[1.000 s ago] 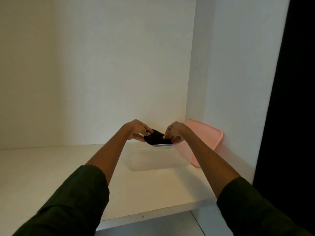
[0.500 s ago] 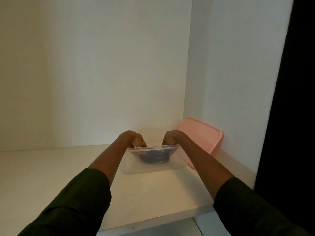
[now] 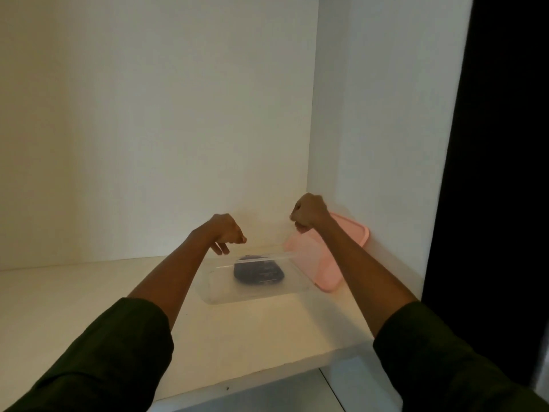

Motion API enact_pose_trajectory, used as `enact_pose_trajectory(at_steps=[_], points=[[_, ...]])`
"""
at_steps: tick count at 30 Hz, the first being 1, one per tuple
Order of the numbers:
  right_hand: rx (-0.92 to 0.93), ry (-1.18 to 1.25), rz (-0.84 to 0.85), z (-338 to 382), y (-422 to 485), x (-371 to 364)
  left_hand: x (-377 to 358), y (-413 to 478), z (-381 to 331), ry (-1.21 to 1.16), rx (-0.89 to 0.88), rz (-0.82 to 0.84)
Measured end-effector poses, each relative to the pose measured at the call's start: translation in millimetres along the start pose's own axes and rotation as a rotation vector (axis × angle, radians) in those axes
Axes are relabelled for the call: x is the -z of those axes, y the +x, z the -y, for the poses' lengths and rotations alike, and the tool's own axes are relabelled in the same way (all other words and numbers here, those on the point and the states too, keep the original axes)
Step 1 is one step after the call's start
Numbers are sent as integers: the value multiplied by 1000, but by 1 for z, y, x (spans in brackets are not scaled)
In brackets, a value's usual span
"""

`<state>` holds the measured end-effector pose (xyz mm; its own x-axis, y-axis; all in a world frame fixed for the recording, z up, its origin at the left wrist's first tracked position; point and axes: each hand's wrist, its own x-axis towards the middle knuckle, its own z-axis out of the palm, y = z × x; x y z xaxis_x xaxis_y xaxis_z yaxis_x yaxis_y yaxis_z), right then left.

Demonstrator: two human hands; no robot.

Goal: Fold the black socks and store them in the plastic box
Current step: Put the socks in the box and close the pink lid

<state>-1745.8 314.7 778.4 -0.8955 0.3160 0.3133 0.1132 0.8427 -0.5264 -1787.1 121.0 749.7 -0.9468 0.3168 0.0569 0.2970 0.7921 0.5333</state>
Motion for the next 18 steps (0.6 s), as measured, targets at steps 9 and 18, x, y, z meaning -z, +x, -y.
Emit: enact_pose_trajectory(at_steps=[9,18], points=[[-137,-88,-197,-30,-55,54,-7,-18,9,-149,-134,-359],[-338,42,-15,-71,-99,58,-1,-44,12,-470,-260,-487]])
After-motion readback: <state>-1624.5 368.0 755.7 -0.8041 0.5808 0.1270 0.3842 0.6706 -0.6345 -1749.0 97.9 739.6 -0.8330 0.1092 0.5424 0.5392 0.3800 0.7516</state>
